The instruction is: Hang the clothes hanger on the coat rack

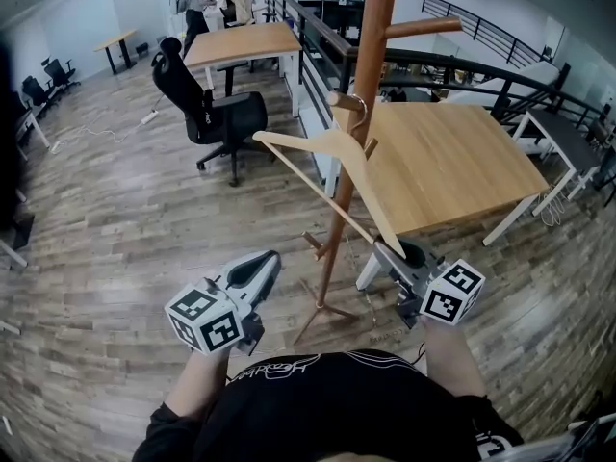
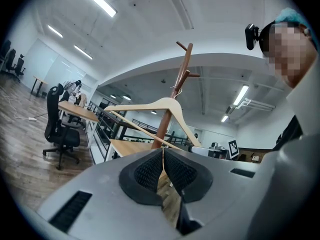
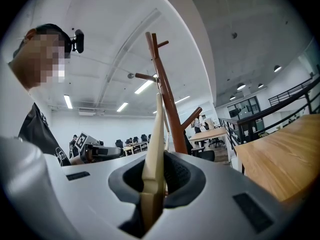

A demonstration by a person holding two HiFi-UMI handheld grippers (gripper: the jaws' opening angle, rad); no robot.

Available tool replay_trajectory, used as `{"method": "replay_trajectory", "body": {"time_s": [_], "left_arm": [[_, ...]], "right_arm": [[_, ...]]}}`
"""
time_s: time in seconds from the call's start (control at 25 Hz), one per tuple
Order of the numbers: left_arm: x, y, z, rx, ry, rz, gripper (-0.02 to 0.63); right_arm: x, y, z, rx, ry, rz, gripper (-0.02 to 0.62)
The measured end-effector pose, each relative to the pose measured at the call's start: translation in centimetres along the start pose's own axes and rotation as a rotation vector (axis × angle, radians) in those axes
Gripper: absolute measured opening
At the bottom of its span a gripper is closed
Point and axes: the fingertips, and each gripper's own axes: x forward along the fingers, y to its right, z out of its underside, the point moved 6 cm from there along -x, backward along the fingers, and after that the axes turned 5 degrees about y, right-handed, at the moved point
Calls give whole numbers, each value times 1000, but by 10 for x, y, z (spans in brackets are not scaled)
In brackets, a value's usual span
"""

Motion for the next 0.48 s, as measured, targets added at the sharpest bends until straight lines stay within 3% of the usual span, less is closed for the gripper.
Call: {"method": "replay_trajectory", "body": {"time_s": [0.48], "left_arm": [[-6,3,10,-4,-8,-20,14]], "right_arm": [[2,-2,5,-29,36,16,66]]}}
